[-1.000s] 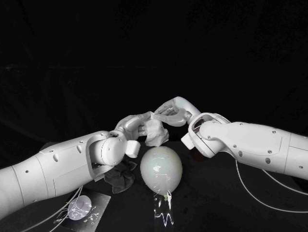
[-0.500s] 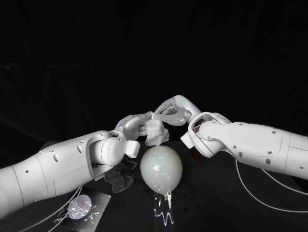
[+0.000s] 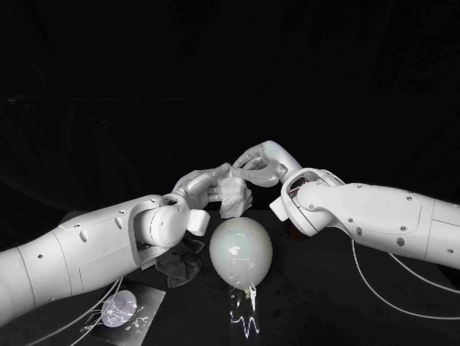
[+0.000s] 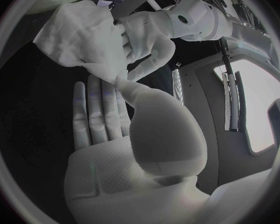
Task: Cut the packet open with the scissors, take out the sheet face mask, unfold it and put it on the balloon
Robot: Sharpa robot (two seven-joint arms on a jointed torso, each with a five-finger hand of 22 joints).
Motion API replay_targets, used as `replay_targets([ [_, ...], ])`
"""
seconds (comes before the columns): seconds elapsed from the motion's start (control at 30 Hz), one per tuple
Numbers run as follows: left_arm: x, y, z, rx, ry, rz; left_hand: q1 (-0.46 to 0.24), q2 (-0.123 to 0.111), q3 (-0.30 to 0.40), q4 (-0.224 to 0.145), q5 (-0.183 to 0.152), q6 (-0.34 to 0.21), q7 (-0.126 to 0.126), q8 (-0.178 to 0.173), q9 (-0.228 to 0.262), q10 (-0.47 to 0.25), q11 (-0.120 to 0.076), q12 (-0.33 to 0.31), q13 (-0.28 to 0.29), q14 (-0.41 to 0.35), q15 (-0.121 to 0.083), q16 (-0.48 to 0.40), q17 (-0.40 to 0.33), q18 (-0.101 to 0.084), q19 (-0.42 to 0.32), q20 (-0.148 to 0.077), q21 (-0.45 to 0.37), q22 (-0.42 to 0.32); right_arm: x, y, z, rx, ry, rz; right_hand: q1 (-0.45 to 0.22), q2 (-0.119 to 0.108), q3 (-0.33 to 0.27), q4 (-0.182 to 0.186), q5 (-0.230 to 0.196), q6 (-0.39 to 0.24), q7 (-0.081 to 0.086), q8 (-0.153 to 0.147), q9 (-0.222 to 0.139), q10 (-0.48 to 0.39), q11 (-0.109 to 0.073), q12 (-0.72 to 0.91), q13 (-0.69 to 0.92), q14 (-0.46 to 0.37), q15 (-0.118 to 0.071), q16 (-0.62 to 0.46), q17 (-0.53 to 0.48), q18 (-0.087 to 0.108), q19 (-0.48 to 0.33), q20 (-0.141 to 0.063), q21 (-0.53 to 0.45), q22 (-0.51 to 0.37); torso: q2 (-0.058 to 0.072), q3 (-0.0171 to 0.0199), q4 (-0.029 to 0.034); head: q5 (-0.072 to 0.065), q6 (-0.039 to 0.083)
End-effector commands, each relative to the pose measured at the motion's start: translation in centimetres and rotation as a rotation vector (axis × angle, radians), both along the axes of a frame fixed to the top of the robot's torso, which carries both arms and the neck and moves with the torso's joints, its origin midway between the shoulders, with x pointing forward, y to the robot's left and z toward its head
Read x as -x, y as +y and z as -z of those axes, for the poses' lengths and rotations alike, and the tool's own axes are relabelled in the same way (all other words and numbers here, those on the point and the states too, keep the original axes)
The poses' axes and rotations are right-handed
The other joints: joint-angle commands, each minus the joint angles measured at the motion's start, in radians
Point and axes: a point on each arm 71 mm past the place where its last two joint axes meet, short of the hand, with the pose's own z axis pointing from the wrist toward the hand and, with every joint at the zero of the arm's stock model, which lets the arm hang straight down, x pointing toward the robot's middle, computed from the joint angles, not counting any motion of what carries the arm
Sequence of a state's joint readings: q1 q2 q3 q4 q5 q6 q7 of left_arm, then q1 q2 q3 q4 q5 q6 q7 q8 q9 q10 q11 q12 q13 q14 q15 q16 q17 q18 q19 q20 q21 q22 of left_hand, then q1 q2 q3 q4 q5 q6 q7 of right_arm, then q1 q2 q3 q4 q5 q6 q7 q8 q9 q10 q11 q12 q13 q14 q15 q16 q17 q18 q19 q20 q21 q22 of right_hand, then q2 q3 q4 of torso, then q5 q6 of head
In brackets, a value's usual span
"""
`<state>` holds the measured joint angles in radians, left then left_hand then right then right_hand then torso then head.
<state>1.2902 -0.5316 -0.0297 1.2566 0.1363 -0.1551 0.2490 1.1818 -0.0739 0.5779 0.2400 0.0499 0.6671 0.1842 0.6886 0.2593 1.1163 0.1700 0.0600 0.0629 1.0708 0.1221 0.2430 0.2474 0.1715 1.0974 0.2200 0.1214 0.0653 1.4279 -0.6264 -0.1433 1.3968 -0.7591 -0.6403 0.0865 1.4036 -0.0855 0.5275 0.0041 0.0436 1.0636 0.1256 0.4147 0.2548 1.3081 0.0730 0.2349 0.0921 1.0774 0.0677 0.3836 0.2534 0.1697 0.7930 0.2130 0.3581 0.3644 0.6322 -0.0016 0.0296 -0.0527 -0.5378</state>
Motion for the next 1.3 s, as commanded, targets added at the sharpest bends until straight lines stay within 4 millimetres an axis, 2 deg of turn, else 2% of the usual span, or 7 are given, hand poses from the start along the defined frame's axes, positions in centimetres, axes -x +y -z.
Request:
replay_targets([
  [0.03,0.3,-0.9,-0.9,0.046,-0.05,0.074,-0.039,-0.012,-0.042,0.034,0.001,-0.011,0.057,-0.011,-0.007,-0.018,0.006,0.002,0.002,-0.016,0.004,-0.01,0.0,0.011,-0.015,0.006,-0.008,0.001,0.3,0.3,0.2,-0.027,0.012,0.007,-0.007,0.001,0.005,-0.002,0.005,-0.006,-0.004,0.006,0.09,0.013,-0.008,0.005,0.002,0.009,0.0,0.0,0.002,0.012,0.0,-0.005,0.007,0.003,0.0,0.0004,0.0,0.0,0.001],
  [0.17,0.3,-1.0,-0.8,0.05,-0.05,0.084,-0.112,-0.029,-0.116,0.048,0.004,-0.026,0.066,-0.024,-0.016,-0.046,0.017,0.002,0.002,-0.04,0.015,-0.028,-0.001,0.003,-0.069,0.024,-0.037,-0.004,0.5,0.3,0.0,-0.057,0.006,0.014,-0.007,0.002,0.008,-0.004,0.005,-0.007,-0.004,0.009,0.094,0.014,-0.009,0.004,0.003,0.01,0.0,-0.001,0.004,0.012,-0.001,-0.005,0.01,0.006,0.0,0.0,-0.0005,0.001,0.002],
  [0.27,0.2,-1.1,-0.8,0.052,-0.05,0.091,-0.174,-0.019,-0.178,0.052,-0.001,-0.043,0.076,-0.037,-0.027,-0.078,0.028,0.004,0.002,-0.073,0.028,-0.051,-0.006,-0.005,-0.163,0.051,-0.058,-0.002,0.7,0.2,-0.1,-0.075,0.006,0.021,-0.008,0.002,0.012,-0.007,0.005,-0.009,-0.004,0.012,0.098,0.014,-0.009,0.003,0.004,0.011,-0.001,-0.002,0.006,0.012,-0.002,-0.006,0.013,0.009,0.0,0.0,-0.0003,0.001,0.003],
  [0.63,0.1,-1.4,-0.8,0.067,-0.054,0.116,-0.202,-0.007,-0.256,0.053,-0.002,-0.06,0.082,-0.053,-0.046,-0.111,0.039,0.007,0.002,-0.155,0.051,-0.109,-0.03,-0.011,-0.261,0.07,-0.058,0.0,1.0,0.4,-0.6,-0.123,-0.01,0.031,-0.012,0.003,0.02,-0.014,0.005,-0.014,-0.003,0.019,0.109,0.015,-0.009,0.001,0.006,0.012,-0.001,-0.006,0.01,0.011,-0.006,-0.008,0.022,0.019,0.0,-0.0002,-0.0007,0.0,0.006],
  [0.97,0.1,-1.8,-0.9,0.09,-0.073,0.139,-0.119,-0.028,-0.299,0.048,-0.002,-0.022,0.053,-0.074,-0.064,-0.088,0.021,0.01,0.002,-0.159,0.045,-0.124,-0.04,-0.018,-0.308,0.071,-0.056,0.0,0.7,0.6,-0.9,-0.15,-0.011,0.044,-0.017,0.003,0.028,-0.02,0.005,-0.019,-0.003,0.026,0.121,0.016,-0.008,-0.002,0.009,0.014,-0.001,-0.011,0.016,0.01,-0.012,-0.009,0.034,0.031,0.001,-0.0002,0.0004,-0.001,0.006],
  [1.07,0.0,-1.7,-0.8,0.096,-0.08,0.139,-0.052,-0.059,-0.323,0.035,-0.002,-0.005,0.042,-0.094,-0.076,-0.086,0.019,0.006,0.002,-0.165,0.046,-0.133,-0.044,-0.026,-0.354,0.071,-0.06,-0.003,0.6,0.7,-1.0,-0.158,-0.012,0.044,-0.017,0.003,0.028,-0.02,0.005,-0.019,-0.003,0.026,0.121,0.016,-0.008,-0.002,0.009,0.014,-0.001,-0.011,0.016,0.01,-0.012,-0.009,0.034,0.031,0.0,-0.0003,-0.0003,-0.002,0.007],
  [1.3,-0.2,-1.6,-0.6,0.098,-0.082,0.136,0.05,-0.091,-0.378,0.024,-0.003,0.008,0.038,-0.129,-0.092,-0.097,0.021,0.004,0.001,-0.18,0.05,-0.15,-0.052,-0.036,-0.421,0.07,-0.062,-0.006,0.6,0.9,-1.5,-0.174,-0.016,0.045,-0.022,0.004,0.035,-0.026,0.005,-0.023,-0.003,0.03,0.13,0.016,-0.008,-0.004,0.011,0.014,-0.001,-0.016,0.02,0.01,-0.019,-0.009,0.043,0.041,-0.001,-0.0003,-0.0006,-0.003,0.008],
])
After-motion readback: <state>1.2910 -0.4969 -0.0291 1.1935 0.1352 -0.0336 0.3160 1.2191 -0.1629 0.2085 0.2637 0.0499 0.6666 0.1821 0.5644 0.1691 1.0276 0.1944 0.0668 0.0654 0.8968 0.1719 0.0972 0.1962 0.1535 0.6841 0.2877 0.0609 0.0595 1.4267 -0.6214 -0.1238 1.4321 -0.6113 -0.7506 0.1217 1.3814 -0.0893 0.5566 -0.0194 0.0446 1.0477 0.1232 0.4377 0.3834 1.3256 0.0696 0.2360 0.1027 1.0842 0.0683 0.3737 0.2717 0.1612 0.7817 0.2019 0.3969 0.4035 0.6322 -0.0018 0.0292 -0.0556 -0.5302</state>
